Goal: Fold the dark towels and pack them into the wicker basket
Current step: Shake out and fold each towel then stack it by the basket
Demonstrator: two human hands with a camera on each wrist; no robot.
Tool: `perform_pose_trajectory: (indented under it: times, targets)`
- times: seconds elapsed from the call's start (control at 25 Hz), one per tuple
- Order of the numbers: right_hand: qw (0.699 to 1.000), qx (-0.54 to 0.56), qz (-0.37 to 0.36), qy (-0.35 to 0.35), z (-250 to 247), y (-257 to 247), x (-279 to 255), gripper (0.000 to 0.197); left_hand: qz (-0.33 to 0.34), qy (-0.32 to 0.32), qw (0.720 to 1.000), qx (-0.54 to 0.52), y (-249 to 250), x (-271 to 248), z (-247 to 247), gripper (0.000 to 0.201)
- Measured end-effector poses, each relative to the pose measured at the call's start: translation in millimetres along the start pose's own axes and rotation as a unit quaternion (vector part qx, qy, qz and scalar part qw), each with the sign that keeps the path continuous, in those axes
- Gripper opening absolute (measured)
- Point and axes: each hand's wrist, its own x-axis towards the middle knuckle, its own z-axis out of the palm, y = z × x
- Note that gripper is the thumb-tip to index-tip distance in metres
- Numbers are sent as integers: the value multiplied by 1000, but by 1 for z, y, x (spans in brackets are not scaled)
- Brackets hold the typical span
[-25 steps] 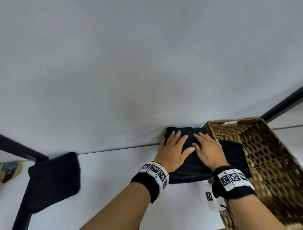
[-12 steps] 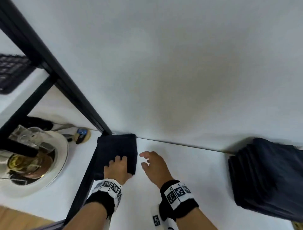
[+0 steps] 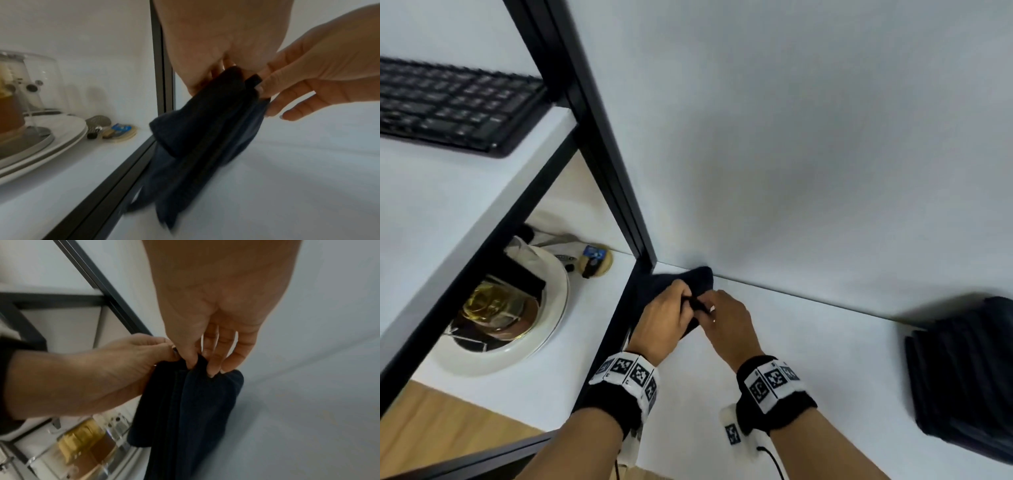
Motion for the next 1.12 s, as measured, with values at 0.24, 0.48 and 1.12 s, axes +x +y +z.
perform_pose_trajectory:
  times: [0.24, 0.48, 1.12]
  targets:
    - [995, -10, -37, 89, -117, -46, -25, 15, 84, -76, 993, 26, 52, -2, -76, 25]
    - [980, 5, -44, 194, -201, -84, -91, 7, 65, -16, 973, -220, 138, -25, -127, 16]
    - [981, 62, -123, 137, -228, -150, -145, 17, 167, -59, 935, -308, 205, -82, -205, 45]
